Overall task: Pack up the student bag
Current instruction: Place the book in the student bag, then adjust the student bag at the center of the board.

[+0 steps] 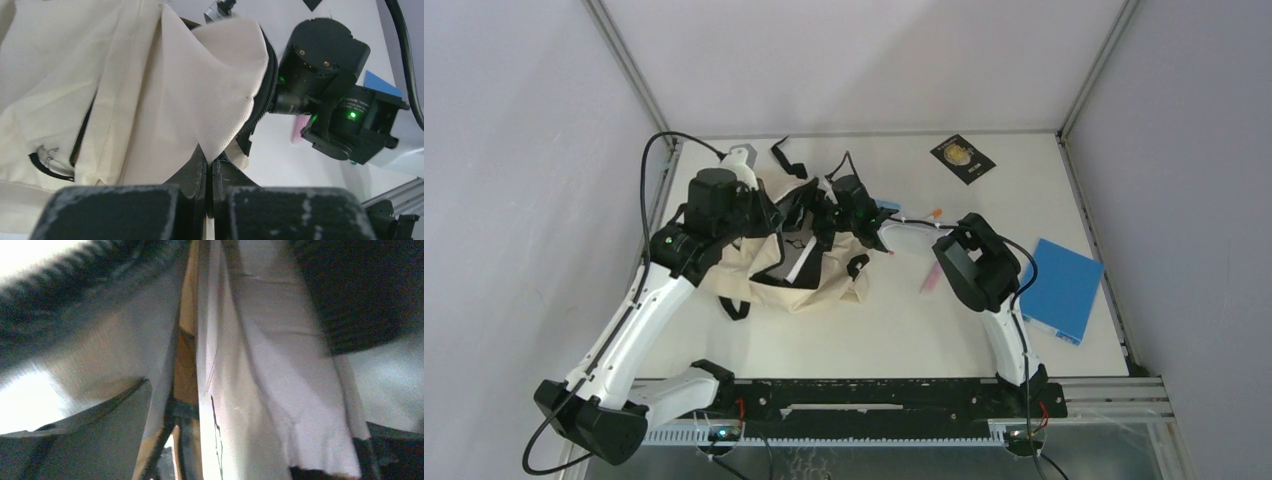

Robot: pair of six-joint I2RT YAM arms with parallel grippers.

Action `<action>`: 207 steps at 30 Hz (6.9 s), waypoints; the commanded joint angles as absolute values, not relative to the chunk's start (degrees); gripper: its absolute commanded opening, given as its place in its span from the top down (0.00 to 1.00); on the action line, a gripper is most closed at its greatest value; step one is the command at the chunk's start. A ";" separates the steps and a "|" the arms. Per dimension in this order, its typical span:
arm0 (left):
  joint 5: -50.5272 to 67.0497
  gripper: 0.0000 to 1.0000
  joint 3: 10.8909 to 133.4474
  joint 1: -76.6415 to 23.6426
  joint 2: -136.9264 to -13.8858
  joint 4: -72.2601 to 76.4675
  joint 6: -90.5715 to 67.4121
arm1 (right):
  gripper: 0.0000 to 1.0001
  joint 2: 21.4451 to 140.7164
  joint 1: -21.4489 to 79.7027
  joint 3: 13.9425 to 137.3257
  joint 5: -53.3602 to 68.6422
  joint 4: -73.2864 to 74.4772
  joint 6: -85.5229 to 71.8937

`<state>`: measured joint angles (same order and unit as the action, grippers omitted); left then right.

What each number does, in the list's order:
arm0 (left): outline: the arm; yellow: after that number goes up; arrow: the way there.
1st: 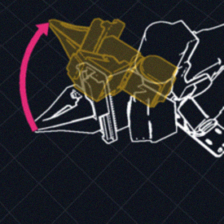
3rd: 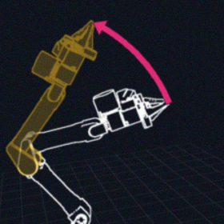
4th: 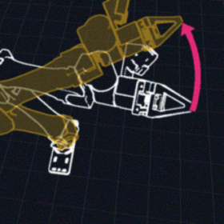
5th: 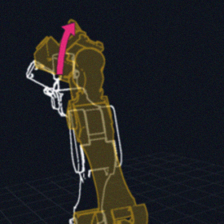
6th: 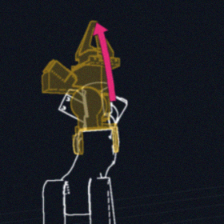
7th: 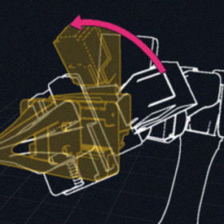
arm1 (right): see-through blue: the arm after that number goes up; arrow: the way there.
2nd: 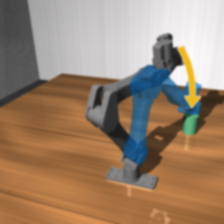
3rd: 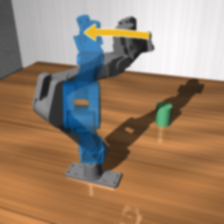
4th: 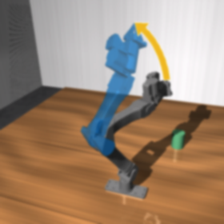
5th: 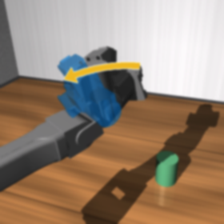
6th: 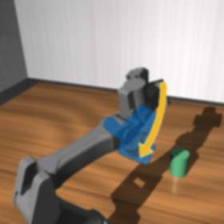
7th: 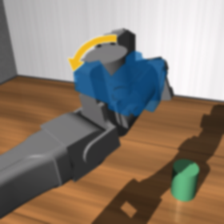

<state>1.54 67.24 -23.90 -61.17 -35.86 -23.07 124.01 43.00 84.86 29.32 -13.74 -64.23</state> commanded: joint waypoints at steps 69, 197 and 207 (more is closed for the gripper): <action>4.65 1.00 59.47 -15.47 -64.37 -29.00 -30.88 | 0.75 116.90 52.58 84.78 11.33 14.58 -42.06; 6.56 1.00 46.69 -10.11 -61.65 -33.97 -26.44 | 0.31 84.28 49.58 58.37 -18.66 7.93 -32.29; 7.62 1.00 46.23 -10.11 -61.61 -33.15 -26.80 | 0.24 101.95 46.87 70.86 -20.12 13.34 -32.39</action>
<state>7.73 47.57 -10.48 -63.20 -34.02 -27.99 98.28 48.27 66.24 -19.40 12.01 -32.18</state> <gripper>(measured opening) 0.022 0.758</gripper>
